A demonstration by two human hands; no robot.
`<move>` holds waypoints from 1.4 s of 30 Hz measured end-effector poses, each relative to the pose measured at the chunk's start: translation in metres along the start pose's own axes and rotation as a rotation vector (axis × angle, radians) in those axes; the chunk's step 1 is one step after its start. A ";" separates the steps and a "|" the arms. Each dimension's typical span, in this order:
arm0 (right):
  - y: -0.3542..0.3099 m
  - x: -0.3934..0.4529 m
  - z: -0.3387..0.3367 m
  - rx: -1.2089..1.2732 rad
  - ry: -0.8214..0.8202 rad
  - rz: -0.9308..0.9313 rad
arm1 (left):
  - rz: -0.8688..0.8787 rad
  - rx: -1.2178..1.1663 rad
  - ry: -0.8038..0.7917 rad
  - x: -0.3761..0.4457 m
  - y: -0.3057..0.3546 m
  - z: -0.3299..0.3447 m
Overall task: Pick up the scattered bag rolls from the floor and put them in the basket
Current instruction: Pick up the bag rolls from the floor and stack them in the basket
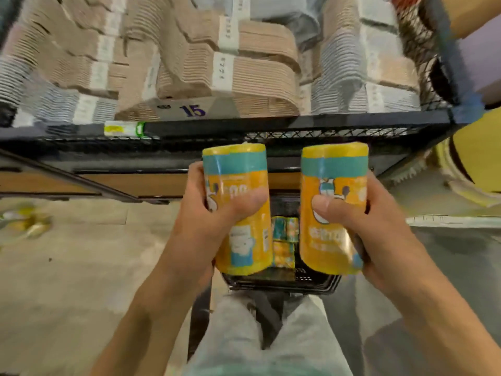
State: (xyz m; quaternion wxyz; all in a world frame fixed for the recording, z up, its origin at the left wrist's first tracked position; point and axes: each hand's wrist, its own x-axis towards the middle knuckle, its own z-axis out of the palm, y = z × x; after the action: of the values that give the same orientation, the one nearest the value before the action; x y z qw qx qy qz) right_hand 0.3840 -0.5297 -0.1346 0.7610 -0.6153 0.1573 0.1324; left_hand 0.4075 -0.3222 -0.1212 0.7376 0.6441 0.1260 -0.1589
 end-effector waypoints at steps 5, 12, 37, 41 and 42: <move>0.057 0.038 -0.018 -0.073 -0.039 0.112 | -0.086 -0.035 0.118 0.028 -0.070 0.002; 0.182 0.104 -0.027 -0.189 -0.059 0.204 | -0.163 -0.015 0.191 0.097 -0.199 -0.037; 0.612 0.306 -0.114 -1.622 -0.585 0.201 | 0.002 1.551 -0.697 0.298 -0.632 -0.135; 0.648 0.318 -0.118 -1.695 -0.638 0.189 | -0.056 1.616 -0.771 0.309 -0.671 -0.135; 0.655 0.320 -0.120 -1.705 -0.647 0.183 | -0.054 1.627 -0.775 0.311 -0.680 -0.136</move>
State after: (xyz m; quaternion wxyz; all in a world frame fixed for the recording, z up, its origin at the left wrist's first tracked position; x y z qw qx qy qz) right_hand 0.4087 -0.5084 -0.8727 0.0427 -0.8867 -0.1665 0.4293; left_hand 0.4259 -0.2913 -0.8805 0.0408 0.8651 -0.2677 -0.4223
